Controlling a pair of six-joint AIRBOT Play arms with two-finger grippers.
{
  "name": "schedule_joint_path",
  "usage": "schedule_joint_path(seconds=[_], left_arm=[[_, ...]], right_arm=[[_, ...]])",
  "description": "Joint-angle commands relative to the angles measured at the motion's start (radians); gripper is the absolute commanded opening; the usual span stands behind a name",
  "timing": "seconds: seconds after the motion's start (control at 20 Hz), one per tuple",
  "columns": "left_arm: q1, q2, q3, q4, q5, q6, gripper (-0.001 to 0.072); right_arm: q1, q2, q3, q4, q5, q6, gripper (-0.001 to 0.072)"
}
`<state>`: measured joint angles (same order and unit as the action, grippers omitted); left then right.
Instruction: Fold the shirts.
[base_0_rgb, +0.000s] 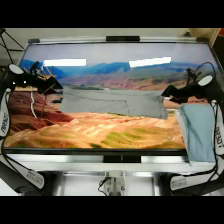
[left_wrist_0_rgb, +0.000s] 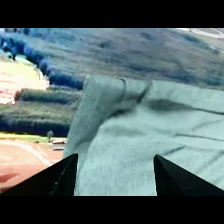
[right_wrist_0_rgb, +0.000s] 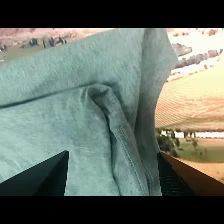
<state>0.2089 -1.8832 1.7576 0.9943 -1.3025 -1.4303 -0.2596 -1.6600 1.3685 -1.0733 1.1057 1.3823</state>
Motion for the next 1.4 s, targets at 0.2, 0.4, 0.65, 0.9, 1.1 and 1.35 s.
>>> schedule_joint_path(seconds=[0.2,0.4,0.65,0.9,1.1,1.35], left_arm=[[-0.051,0.072,0.045,-0.001,-0.098,-0.023,0.0535],[-0.102,0.091,0.045,-0.001,-0.097,-0.022,0.0535],[-0.187,0.089,0.043,-0.001,-0.097,0.0,0.0337],[-0.39,0.026,0.008,-0.053,-0.092,0.031,0.0054],[-0.544,-0.035,0.004,-0.107,0.046,0.051,0.0032],[-0.668,-0.056,0.004,-0.299,0.277,0.02,0.0032]], right_arm=[[0.047,-0.126,0.012,0.035,0.035,-0.052,0.0674],[0.095,-0.163,0.012,0.04,-0.01,0.005,0.067],[0.097,-0.108,0.058,0.082,0.058,0.001,0.0067],[0.093,0.048,0.219,0.08,0.241,0.024,0.0067],[0.094,0.179,0.272,0.076,0.37,0.094,0.0067],[0.094,0.302,0.272,0.078,0.476,0.135,0.0067]])
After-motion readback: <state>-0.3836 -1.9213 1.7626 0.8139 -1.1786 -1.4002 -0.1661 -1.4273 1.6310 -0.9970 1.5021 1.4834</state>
